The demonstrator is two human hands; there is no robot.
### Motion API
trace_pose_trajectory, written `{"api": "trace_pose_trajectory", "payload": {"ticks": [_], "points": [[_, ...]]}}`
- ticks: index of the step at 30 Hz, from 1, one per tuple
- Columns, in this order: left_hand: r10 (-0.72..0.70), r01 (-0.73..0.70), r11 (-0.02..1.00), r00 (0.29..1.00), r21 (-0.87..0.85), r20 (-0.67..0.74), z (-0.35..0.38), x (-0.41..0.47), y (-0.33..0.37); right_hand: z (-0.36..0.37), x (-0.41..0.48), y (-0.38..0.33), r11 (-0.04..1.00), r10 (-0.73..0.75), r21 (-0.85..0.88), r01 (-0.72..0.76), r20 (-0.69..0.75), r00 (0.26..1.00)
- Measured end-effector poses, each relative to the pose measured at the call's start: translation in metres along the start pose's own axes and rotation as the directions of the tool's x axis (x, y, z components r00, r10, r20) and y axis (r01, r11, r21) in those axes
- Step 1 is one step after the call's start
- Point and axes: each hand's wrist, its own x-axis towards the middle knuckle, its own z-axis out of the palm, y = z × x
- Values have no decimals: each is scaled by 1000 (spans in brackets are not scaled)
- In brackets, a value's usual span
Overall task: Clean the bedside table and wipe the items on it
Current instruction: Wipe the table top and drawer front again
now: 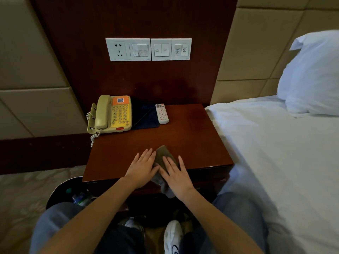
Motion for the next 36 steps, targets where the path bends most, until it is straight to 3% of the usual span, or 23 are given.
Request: {"api": "trace_pose_trajectory", "payload": {"ticks": [8, 13, 17, 23, 29, 32, 36], "points": [[-13, 13, 1000, 1000, -3, -21, -5, -2, -7, 7, -3, 60, 999, 17, 49, -18, 32, 999], [-92, 92, 996, 996, -23, -18, -3, 3, -8, 23, -35, 126, 987, 155, 20, -158, 83, 984], [-55, 55, 998, 998, 5, -38, -3, 6, -2, 33, -62, 171, 946, 324, -14, -325, 129, 937], [-1, 7, 995, 998, 98, -60, -8, 9, -1, 25, -51, 154, 919, 394, -69, -388, 181, 901], [13, -9, 990, 999, 140, -32, -12, 9, 1, 2, -4, 51, 983, 142, 107, -152, 99, 985], [31, -27, 985, 999, 172, -21, -12, 2, -4, -8, 26, -3, 993, 33, 108, -40, 70, 997], [-40, 41, 980, 999, 196, -9, -16, -8, -21, -5, 26, 17, 993, -111, 35, 110, 36, 993]]}}
